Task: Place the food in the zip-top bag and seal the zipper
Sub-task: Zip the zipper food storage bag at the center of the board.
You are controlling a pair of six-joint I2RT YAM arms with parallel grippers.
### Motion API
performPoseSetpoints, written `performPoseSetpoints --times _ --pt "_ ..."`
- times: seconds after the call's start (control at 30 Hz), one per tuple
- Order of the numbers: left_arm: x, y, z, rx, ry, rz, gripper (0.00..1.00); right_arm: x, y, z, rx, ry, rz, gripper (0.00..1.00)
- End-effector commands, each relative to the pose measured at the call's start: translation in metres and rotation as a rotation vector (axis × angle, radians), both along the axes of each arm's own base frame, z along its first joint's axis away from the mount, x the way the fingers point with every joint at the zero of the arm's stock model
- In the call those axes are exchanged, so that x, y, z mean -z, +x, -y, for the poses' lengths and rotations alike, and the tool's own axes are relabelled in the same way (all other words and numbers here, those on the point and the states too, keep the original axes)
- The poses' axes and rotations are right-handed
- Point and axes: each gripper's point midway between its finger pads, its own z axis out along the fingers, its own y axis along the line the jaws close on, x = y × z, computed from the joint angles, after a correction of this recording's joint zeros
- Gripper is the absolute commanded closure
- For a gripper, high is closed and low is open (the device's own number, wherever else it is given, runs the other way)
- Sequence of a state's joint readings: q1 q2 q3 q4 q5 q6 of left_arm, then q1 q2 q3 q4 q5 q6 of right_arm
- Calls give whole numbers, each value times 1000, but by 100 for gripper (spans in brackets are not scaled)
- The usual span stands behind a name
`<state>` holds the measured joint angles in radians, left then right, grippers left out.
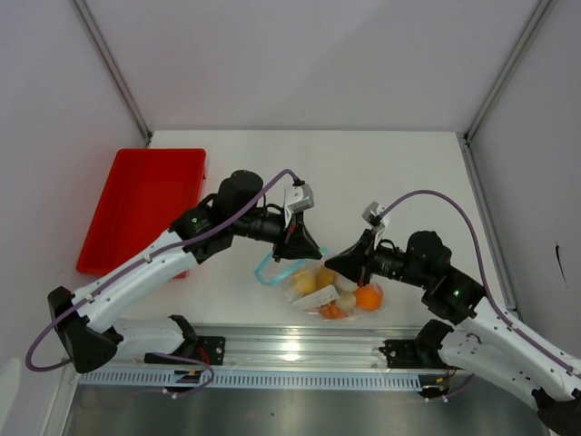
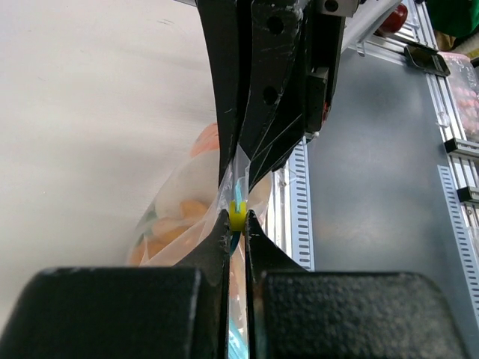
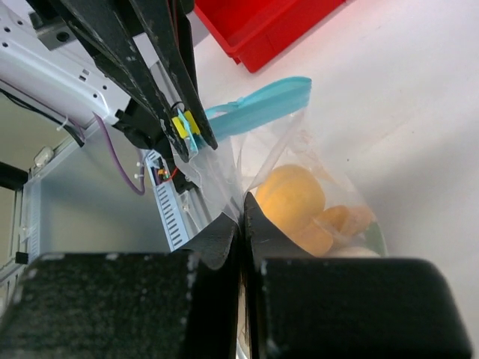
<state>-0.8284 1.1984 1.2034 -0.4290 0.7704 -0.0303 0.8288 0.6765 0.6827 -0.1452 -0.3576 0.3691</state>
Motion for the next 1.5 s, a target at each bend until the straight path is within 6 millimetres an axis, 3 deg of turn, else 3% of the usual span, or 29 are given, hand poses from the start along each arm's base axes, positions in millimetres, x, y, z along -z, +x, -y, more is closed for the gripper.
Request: performPoseSetpoints --times 0.0,0.07,0.17,0.27,0.33,0.8,1.0,1.2,1.27,1.47 --pt "-3 -6 -6 9 -10 -26 99 -30 -2 -2 -40 85 65 100" --pt "-7 -9 -5 19 -29 -40 99 -15 -5 -10 -100 25 45 94" --pt "-19 -14 -2 53 -65 -47 99 -8 -9 -18 -173 -35 29 57" --pt "-26 -15 -1 68 -76 -42 99 -18 -13 -20 -212 -56 53 48" --pt "-31 -17 -2 77 -82 -29 99 -24 -9 -19 -208 -88 79 49" --pt "-30 -18 -3 90 -75 -37 99 -21 -3 -29 -293 -174 71 99" --pt "-19 -10 -2 43 -33 -41 99 -29 -4 -28 -279 -145 78 100" --pt "16 11 -11 -111 96 -63 99 -58 4 -15 -130 -19 137 100" --pt "23 10 -13 -114 112 -73 99 -68 4 -9 -95 19 152 100" --pt "17 -2 -15 -63 85 -83 99 -87 10 5 12 105 164 100"
